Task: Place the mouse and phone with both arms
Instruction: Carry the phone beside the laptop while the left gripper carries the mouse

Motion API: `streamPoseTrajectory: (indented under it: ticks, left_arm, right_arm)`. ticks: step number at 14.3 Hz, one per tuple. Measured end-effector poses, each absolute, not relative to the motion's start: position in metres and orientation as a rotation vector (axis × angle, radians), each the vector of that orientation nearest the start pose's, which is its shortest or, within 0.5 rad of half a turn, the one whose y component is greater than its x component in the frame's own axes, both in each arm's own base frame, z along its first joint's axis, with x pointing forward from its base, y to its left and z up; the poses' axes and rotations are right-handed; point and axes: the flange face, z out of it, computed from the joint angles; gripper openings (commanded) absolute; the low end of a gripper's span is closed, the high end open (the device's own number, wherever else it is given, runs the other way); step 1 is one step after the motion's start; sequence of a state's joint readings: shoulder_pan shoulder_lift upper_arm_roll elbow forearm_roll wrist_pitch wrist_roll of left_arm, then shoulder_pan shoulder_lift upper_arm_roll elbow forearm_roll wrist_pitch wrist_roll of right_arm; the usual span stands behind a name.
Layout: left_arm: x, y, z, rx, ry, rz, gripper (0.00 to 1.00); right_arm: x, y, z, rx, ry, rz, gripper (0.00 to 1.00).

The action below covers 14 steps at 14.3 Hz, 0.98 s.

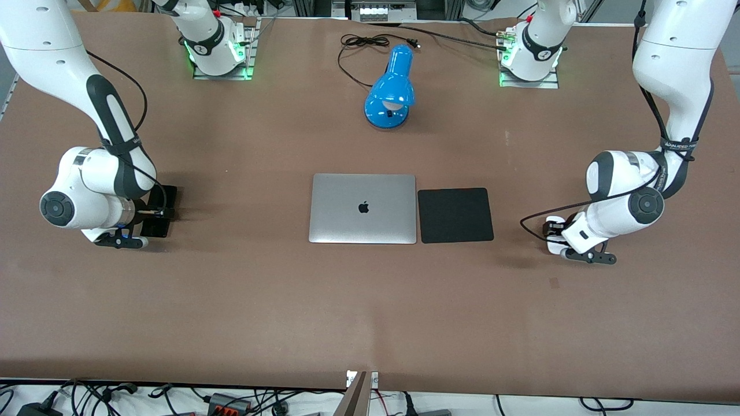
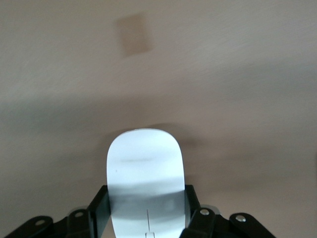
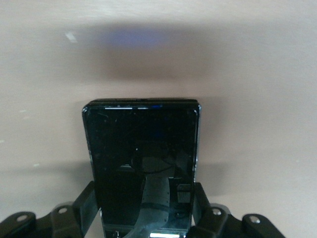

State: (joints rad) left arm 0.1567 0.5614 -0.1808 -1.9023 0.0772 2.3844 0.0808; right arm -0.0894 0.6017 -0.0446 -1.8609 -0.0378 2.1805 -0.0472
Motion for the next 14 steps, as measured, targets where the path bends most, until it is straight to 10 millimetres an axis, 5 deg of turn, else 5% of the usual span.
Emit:
streamPoseTrajectory:
  ticks: [6, 11, 14]
  left_arm:
    - [0.616, -0.137, 0.239, -3.242, 0.339, 0.123, 0.24]
    - [0.59, -0.229, 0.235, -3.239, 0.305, 0.163, 0.24]
    - [0.579, -0.256, 0.216, -3.239, 0.267, 0.215, 0.24]
  right_arm:
    - [0.628, 0.015, 0.216, -3.095, -0.024, 0.351, 0.18]
    - [0.625, 0.128, 0.222, -3.115, 0.073, 0.328, 0.18]
    - [0.621, 0.173, 0.213, -3.12, 0.029, 0.333, 0.18]
